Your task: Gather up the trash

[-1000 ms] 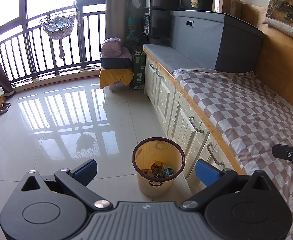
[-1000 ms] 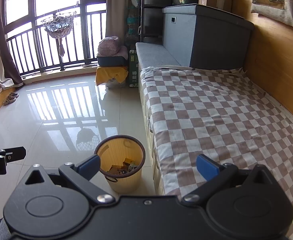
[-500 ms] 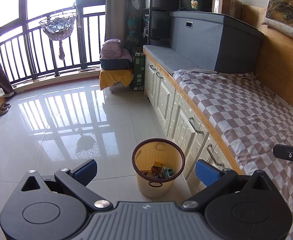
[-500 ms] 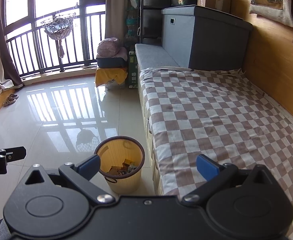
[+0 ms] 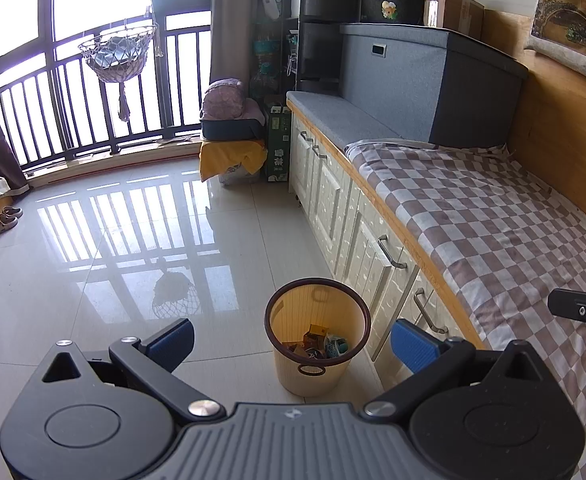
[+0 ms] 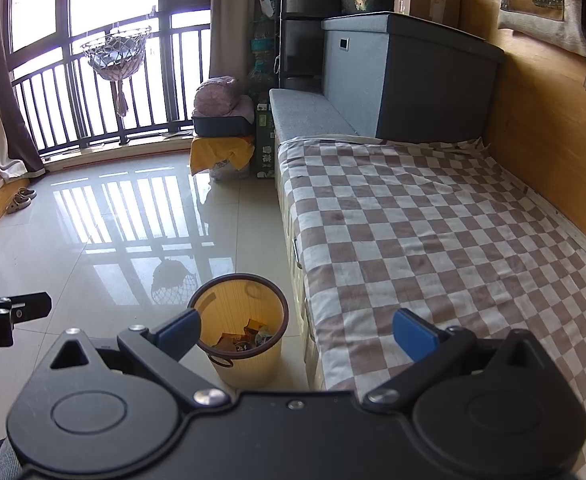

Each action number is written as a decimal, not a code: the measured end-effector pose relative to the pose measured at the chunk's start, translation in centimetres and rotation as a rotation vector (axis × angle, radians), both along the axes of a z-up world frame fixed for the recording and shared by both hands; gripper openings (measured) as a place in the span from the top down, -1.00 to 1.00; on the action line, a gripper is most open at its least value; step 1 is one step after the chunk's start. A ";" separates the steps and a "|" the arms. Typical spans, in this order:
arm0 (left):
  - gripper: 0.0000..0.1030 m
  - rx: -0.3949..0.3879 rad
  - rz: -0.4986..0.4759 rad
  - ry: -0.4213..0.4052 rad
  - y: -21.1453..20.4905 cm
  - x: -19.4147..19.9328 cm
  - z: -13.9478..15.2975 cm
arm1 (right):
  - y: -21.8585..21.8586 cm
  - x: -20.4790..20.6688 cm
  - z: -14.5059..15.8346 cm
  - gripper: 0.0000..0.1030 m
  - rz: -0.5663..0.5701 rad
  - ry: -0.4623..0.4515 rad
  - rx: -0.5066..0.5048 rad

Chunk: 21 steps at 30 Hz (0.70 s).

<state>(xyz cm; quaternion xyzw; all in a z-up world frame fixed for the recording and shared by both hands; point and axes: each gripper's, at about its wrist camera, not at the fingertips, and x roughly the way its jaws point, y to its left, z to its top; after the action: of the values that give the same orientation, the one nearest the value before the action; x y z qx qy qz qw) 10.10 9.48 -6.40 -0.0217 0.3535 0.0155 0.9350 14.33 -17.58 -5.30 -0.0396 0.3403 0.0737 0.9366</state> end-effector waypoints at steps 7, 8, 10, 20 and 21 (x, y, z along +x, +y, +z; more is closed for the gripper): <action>-1.00 0.000 0.000 -0.001 0.0 0.0 0.0 | 0.0 -0.1 0.0 -1.00 0.000 0.000 0.000; -1.00 0.000 0.000 -0.001 0.0 0.0 0.0 | 0.0 0.0 0.0 -1.00 0.000 -0.001 0.000; -1.00 0.000 0.000 0.000 0.0 0.0 0.0 | 0.1 -0.1 -0.1 -1.00 0.000 0.000 0.000; -1.00 0.005 0.003 -0.002 0.0 0.1 0.4 | -0.1 -0.1 0.2 -1.00 -0.003 -0.003 0.001; -1.00 0.005 0.004 -0.003 0.1 0.2 0.6 | 0.0 -0.1 0.2 -1.00 -0.002 -0.003 0.000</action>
<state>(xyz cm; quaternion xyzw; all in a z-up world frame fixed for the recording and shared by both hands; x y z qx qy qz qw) 10.25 9.61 -5.78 -0.0201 0.3522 0.0184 0.9355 14.19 -17.57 -5.14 -0.0391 0.3391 0.0726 0.9371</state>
